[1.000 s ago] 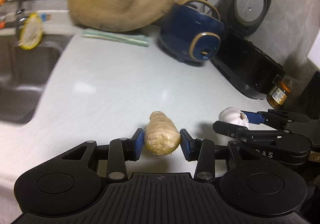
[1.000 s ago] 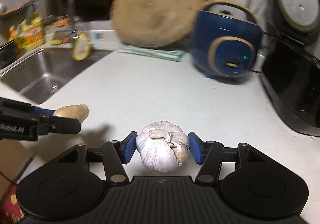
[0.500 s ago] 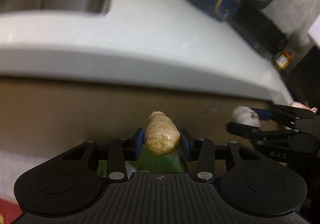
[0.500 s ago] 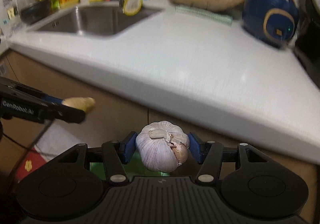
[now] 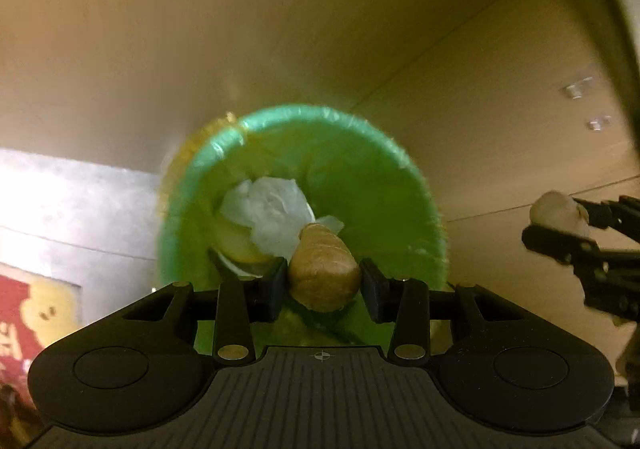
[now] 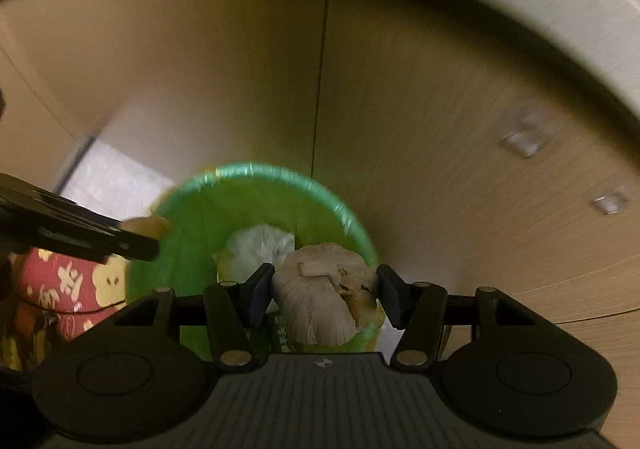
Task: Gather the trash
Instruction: 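Carry the potato with the left tool into the bin while the right tool carries the garlic, then open the left tool to drop the potato while the right tool drops the garlic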
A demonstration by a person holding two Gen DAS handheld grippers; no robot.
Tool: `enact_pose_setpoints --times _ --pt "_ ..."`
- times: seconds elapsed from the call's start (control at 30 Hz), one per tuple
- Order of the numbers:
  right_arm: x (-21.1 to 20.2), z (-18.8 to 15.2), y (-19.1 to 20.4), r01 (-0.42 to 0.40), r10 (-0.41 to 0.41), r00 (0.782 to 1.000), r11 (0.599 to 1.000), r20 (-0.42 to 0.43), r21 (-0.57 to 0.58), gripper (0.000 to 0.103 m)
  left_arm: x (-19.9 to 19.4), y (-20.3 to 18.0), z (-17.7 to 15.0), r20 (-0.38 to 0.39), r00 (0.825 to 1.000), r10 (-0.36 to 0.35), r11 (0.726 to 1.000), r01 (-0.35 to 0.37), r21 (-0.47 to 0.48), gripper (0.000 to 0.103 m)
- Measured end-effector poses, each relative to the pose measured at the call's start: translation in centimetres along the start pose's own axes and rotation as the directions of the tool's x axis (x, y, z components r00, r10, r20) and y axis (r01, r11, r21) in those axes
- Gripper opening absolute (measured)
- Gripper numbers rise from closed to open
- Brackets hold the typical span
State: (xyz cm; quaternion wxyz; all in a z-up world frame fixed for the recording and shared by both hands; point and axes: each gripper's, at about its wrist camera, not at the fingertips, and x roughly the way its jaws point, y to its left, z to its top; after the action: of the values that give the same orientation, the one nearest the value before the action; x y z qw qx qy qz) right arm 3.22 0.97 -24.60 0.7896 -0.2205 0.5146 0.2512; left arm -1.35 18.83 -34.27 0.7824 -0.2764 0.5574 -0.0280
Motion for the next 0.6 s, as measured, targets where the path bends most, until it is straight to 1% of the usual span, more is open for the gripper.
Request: enact_pose_setpoints --times 0.07,0.17,0.23,0.3,0.33,0.37,0.43,0.5,0.6 --pt "2.1 -0.6 0.2 -0.004 0.004 1.0 1.0 -0.02 -0.007 0.056 3.7 0.9 0.1 -0.009 1.0 -0.017 0.999 0.016 -0.033 0.043" --pt "5.3 -2.1 0.8 -0.001 0.0 0.998 1.0 -0.061 -0.021 0.056 9.6 2.2 0.3 -0.044 0.999 -0.01 0.998 0.007 -0.069 0.045" --pt "7.0 -2.9 1.4 0.01 -0.014 0.997 0.999 -0.081 -0.039 0.056 12.9 2.8 0.4 -0.086 0.996 0.001 0.999 -0.005 -0.053 0.044" --pt "8.2 -3.4 1.8 0.006 -0.011 0.995 0.999 -0.094 -0.051 0.056 14.9 3.1 0.5 -0.126 0.992 0.006 1.0 -0.009 -0.025 0.044" --pt "8.7 -3.8 1.9 0.0 -0.006 0.995 0.998 -0.101 -0.056 0.056 15.2 3.2 0.6 -0.135 0.991 0.003 1.0 -0.004 -0.013 0.044" --pt "9.1 -4.1 2.0 -0.005 -0.002 0.994 0.998 -0.107 -0.063 0.056 15.0 3.4 0.7 -0.126 0.992 -0.005 1.0 0.003 -0.016 0.044" --pt "9.7 -4.7 2.5 -0.012 0.001 0.993 0.996 -0.12 -0.087 0.056 12.8 4.0 1.0 -0.062 0.998 -0.031 0.997 0.027 -0.069 0.044" --pt "10.2 -5.1 2.9 -0.038 0.025 0.991 0.995 -0.13 -0.096 0.056 10.1 4.7 1.3 -0.012 0.998 -0.055 0.99 0.053 -0.128 0.044" --pt "11.4 -5.1 3.8 -0.095 0.081 0.988 0.99 -0.133 -0.102 0.056 6.3 5.4 1.7 0.051 0.997 -0.061 0.985 0.069 -0.158 0.044"
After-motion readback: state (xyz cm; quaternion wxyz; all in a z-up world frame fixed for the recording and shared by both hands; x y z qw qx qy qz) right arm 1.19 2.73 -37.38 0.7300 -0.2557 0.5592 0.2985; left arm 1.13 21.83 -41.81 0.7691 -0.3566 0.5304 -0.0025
